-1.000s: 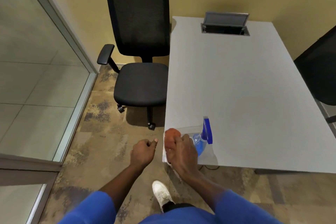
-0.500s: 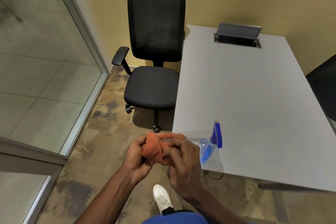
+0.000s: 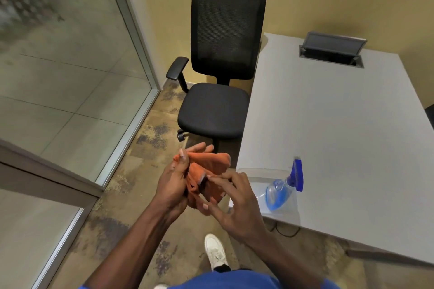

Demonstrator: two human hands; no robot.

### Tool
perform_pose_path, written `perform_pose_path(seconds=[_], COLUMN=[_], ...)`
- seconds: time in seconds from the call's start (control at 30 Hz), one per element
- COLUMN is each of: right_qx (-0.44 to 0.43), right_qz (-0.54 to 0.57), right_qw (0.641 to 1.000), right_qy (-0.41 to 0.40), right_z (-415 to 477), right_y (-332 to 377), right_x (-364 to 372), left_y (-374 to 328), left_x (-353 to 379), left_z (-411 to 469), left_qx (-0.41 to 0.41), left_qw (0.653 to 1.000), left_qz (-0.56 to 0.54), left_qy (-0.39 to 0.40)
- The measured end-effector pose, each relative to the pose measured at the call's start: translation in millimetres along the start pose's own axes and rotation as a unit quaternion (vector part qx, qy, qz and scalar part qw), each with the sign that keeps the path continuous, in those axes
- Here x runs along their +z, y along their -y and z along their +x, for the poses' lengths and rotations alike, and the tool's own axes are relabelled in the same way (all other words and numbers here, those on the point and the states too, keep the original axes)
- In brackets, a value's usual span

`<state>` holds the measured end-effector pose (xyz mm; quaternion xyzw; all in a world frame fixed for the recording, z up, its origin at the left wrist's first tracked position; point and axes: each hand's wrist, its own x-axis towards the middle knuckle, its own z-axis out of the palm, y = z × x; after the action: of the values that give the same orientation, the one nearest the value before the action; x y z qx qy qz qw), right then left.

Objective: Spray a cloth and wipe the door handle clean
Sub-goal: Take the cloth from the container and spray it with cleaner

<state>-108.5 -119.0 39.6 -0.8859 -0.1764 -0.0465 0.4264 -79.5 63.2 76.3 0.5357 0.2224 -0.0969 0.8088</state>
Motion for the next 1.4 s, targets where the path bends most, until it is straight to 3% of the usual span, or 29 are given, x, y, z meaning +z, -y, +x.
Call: perform_pose_path(seconds=[0.1, 0.27, 0.47, 0.6, 0.73, 0.83, 0.9, 0.97, 1.07, 1.2, 1.4], right_qx=[-0.02, 0.032, -0.027, -0.055, -0.009, 0.1, 0.184, 0.241, 0.254, 0.228, 0.268], right_qz=[0.02, 0.037, -0.018, -0.049, -0.033, 0.085, 0.191, 0.3, 0.396, 0.325, 0.283], right_qw=[0.999, 0.998, 0.999, 0.995, 0.999, 0.991, 0.962, 0.922, 0.882, 0.918, 0.921], right_qy=[-0.023, -0.042, -0.043, -0.065, -0.01, -0.03, -0.059, -0.03, 0.038, 0.024, -0.008], right_z=[-0.4, 3.0, 7.7, -2.6, -10.2, -5.3, 4.7, 18.2, 36.1, 44.7, 42.1], right_y=[2.1, -0.4, -7.5, -11.9, -13.5, -11.9, -10.6, -10.5, -11.6, -3.0, -3.3], right_x=[1.5, 1.0, 1.4, 1.1, -4.0, -4.6, -6.5, -9.3, -12.8, -13.0, -13.4], left_y=[-0.5, 5.1, 9.8, -1.1, -10.7, -16.0, -20.7, -25.3, -29.5, -24.3, 17.7], left_x=[-4.2, -9.4, -2.6, -4.3, -8.8, -17.4, -25.0, -28.8, -23.0, -16.6, -17.1], left_z=[3.4, 4.3, 4.4, 10.3, 12.1, 13.2, 15.1, 15.2, 13.6, 11.4, -7.7], left_qx=[-0.026, -0.049, 0.003, 0.029, 0.021, 0.004, -0.027, -0.061, -0.061, -0.06, -0.227], left_qw=[0.997, 0.993, 0.998, 0.995, 0.99, 0.983, 0.979, 0.974, 0.978, 0.982, 0.962], left_qz=[-0.067, -0.105, -0.064, -0.093, -0.133, -0.182, -0.203, -0.208, -0.185, -0.172, -0.142], left_qy=[-0.015, 0.005, -0.001, -0.033, -0.041, -0.018, 0.023, 0.062, 0.068, 0.047, 0.043])
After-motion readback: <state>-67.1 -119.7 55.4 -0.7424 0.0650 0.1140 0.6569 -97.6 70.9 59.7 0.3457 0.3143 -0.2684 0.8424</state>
